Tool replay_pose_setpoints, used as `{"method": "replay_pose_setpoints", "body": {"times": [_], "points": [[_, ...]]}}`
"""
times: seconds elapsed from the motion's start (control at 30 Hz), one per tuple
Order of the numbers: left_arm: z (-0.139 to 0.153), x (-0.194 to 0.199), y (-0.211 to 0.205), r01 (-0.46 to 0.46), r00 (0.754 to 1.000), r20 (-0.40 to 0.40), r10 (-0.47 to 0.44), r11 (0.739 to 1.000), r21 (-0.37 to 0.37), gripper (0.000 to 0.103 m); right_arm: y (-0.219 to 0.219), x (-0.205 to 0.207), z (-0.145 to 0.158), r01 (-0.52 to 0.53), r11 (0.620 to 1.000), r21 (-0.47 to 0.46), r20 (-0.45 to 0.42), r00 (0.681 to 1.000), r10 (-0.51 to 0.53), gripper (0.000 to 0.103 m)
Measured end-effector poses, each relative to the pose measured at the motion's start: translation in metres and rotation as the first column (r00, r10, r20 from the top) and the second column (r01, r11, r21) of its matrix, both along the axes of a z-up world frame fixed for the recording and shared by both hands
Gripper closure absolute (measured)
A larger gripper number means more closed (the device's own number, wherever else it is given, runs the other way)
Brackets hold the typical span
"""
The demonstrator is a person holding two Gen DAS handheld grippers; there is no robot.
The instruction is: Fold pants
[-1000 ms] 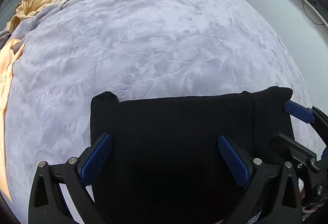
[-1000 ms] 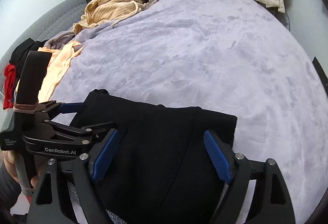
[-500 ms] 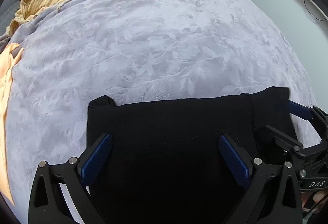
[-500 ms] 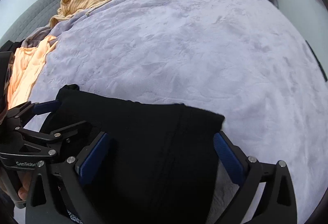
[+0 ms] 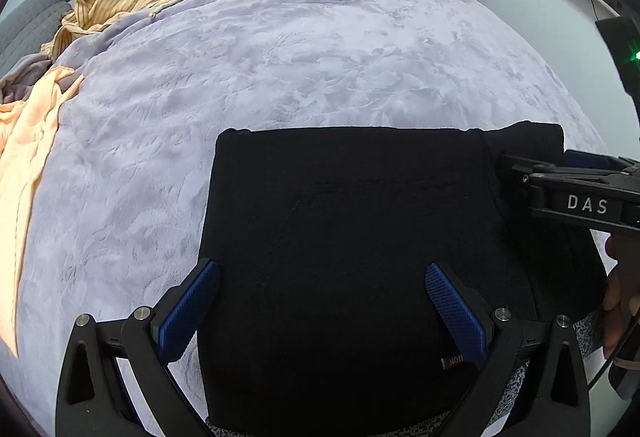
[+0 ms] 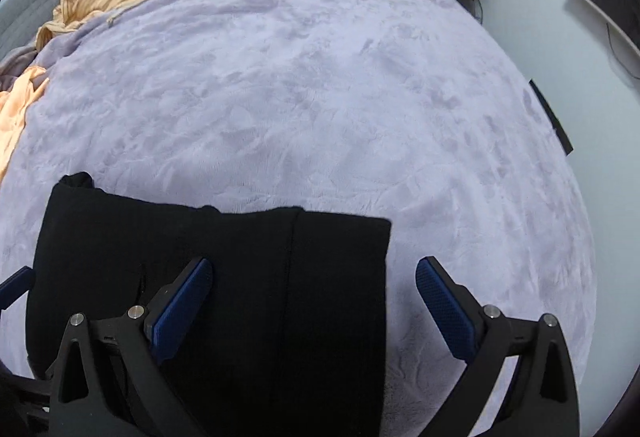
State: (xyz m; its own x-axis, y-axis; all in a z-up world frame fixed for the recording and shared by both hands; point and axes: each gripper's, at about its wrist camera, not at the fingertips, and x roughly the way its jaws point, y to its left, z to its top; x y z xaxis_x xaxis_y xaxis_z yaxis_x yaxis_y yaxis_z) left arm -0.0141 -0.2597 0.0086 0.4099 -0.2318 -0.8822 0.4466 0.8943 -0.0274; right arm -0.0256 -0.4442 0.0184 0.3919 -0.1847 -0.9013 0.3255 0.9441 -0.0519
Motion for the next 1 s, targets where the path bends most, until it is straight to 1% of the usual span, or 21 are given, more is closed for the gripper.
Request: {"method": "replay_pose_setpoints", "body": {"times": [0.03,0.07,0.17,0.23,0.33,0.37,0.43,0.47,0.53,0.57,0.6,0.63,0.67,0.7,0.73,0.8,0.87,0.9,0.93,0.97,1.0], "points": [[0.000,-0.003,0.002,0.005,1.000,0.002,-0.005,1.000,0.005,0.000,0.000,-0.005,-0.003,0.006,1.000,0.025,0.002,1.000,-0.006,0.002],[0.001,-0.006,0.005,0.010,1.000,0.006,-0.010,1.000,0.008,0.000,0.003,-0.015,-0.002,0.005,1.000,0.028,0.018,1.000,-0.005,0.002],[0.003,-0.016,0.019,0.006,1.000,-0.004,-0.006,1.000,-0.023,0.000,0.022,-0.052,0.009,-0.035,0.998,-0.050,0.069,0.997,0.038,0.001],[-0.002,-0.021,0.029,-0.001,1.000,-0.020,0.000,0.999,-0.051,0.000,0.037,-0.079,0.003,-0.047,0.995,-0.087,0.061,0.997,0.053,0.001],[-0.008,-0.027,0.034,0.004,1.000,-0.018,-0.006,0.998,-0.066,0.000,0.048,-0.106,-0.009,-0.047,0.996,-0.073,0.063,0.997,0.052,0.001],[-0.006,-0.028,0.034,0.002,1.000,-0.017,-0.003,0.998,-0.066,0.000,0.050,-0.112,-0.007,-0.037,0.997,-0.072,0.073,0.996,0.042,0.001],[0.004,-0.031,0.038,-0.017,0.999,-0.029,0.015,0.996,-0.085,0.000,0.053,-0.123,0.007,-0.018,0.998,-0.067,0.122,0.992,0.026,0.001],[0.010,-0.035,0.040,-0.009,1.000,-0.021,0.007,0.994,-0.105,0.000,0.056,-0.129,0.016,-0.030,0.998,-0.058,0.162,0.986,0.039,0.001],[0.015,-0.043,0.041,0.006,1.000,0.028,-0.003,0.994,-0.109,0.000,0.067,-0.141,0.030,-0.086,0.996,-0.035,0.238,0.967,0.092,0.001],[0.011,-0.045,0.040,0.018,0.999,0.035,-0.014,0.995,-0.094,0.000,0.074,-0.143,0.032,-0.133,0.991,-0.027,0.255,0.957,0.135,0.001],[0.003,-0.043,0.038,0.031,0.999,0.021,-0.029,0.997,-0.071,0.000,0.081,-0.143,0.029,-0.191,0.982,-0.010,0.255,0.949,0.187,0.001],[-0.006,-0.040,0.037,0.031,0.999,-0.006,-0.032,0.997,-0.070,0.000,0.085,-0.141,0.023,-0.225,0.974,0.006,0.241,0.946,0.217,0.001],[-0.010,-0.038,0.039,0.020,1.000,-0.022,-0.022,0.996,-0.089,0.000,0.087,-0.137,0.013,-0.233,0.973,0.007,0.213,0.951,0.226,0.001],[-0.012,-0.035,0.042,0.015,0.999,-0.042,-0.019,0.994,-0.111,0.000,0.089,-0.133,0.006,-0.232,0.973,-0.012,0.187,0.955,0.230,0.001],[-0.013,-0.032,0.043,0.014,0.998,-0.056,-0.021,0.993,-0.118,0.000,0.091,-0.129,0.000,-0.234,0.971,-0.039,0.167,0.957,0.238,0.000],[-0.011,-0.028,0.040,0.017,0.998,-0.063,-0.023,0.995,-0.103,0.000,0.096,-0.124,-0.003,-0.245,0.966,-0.084,0.143,0.956,0.255,0.000],[-0.005,-0.029,0.041,0.016,0.997,-0.068,-0.022,0.996,-0.093,0.000,0.098,-0.120,0.000,-0.256,0.962,-0.090,0.119,0.957,0.266,0.000],[0.003,-0.032,0.043,0.010,0.999,-0.051,-0.015,0.995,-0.100,0.000,0.097,-0.122,0.007,-0.251,0.965,-0.080,0.122,0.958,0.259,0.000],[0.014,-0.036,0.046,0.005,1.000,-0.015,-0.007,0.994,-0.108,0.000,0.096,-0.129,0.018,-0.243,0.968,-0.068,0.158,0.955,0.251,0.000],[0.025,-0.042,0.049,0.004,0.999,0.032,0.000,0.993,-0.114,0.000,0.096,-0.138,0.031,-0.243,0.968,-0.067,0.210,0.945,0.252,0.000],[0.034,-0.047,0.049,0.004,0.998,0.067,0.004,0.994,-0.113,0.000,0.097,-0.144,0.039,-0.240,0.968,-0.076,0.238,0.938,0.252,0.000]]}}
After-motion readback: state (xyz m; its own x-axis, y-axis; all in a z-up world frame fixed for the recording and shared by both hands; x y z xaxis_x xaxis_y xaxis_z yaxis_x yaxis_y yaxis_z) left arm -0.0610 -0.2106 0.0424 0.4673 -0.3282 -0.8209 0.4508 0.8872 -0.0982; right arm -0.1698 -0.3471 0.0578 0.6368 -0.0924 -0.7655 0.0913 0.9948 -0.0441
